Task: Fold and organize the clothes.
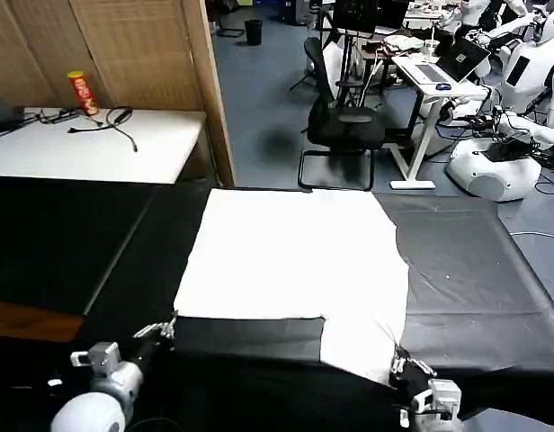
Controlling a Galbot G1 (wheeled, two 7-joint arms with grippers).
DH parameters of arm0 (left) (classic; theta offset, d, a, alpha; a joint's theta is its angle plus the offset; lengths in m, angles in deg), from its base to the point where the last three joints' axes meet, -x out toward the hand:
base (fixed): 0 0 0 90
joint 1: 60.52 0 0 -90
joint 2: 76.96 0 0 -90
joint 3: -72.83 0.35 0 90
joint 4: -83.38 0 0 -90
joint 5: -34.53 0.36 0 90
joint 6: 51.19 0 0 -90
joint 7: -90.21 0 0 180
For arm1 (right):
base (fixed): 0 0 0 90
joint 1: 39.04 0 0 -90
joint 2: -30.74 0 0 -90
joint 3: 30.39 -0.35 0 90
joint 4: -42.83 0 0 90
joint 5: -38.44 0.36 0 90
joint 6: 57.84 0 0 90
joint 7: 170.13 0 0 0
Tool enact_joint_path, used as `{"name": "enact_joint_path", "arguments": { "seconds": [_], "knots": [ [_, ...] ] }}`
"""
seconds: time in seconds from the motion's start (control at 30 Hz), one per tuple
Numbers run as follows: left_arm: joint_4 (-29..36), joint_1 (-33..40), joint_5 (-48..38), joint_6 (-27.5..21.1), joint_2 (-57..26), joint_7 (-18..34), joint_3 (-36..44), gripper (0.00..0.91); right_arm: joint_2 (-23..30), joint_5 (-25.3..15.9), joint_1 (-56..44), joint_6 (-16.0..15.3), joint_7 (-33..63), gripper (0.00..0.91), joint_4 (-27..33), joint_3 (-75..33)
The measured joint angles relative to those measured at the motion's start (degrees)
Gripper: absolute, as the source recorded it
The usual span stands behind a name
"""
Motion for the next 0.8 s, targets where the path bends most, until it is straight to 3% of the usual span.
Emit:
{"name": "enact_joint_path", "arguments": {
  "seconds": [0.2, 0.37, 0.63, 0.8],
  "knots": [
    [4.7, -5.9, -1.2, -0.1, 0.8, 0.7, -1.6, 0.0, -0.6, 1.9, -3.8, 0.7, -0.6, 0.0, -2.8, -1.1],
    [7.0, -7.8, -3.2, 1.2, 1.3, 0.6, -3.2, 0.0, -1.4, 4.4, -3.5, 5.4, -4.3, 0.0, -2.6, -2.3],
    [4.9, -2.5, -2.8, 4.7, 3.8, 0.7, -2.3, 0.0, -3.3, 6.4, 3.8, 13.5, -8.6, 0.0, 2.8, -3.5],
    [2.1, 2.2, -0.7, 5.4, 5.4, 1.3, -0.7, 0.0, -5.3, 8.3, 10.3, 15.3, -9.4, 0.0, 9.2, -2.9]
  ]
}}
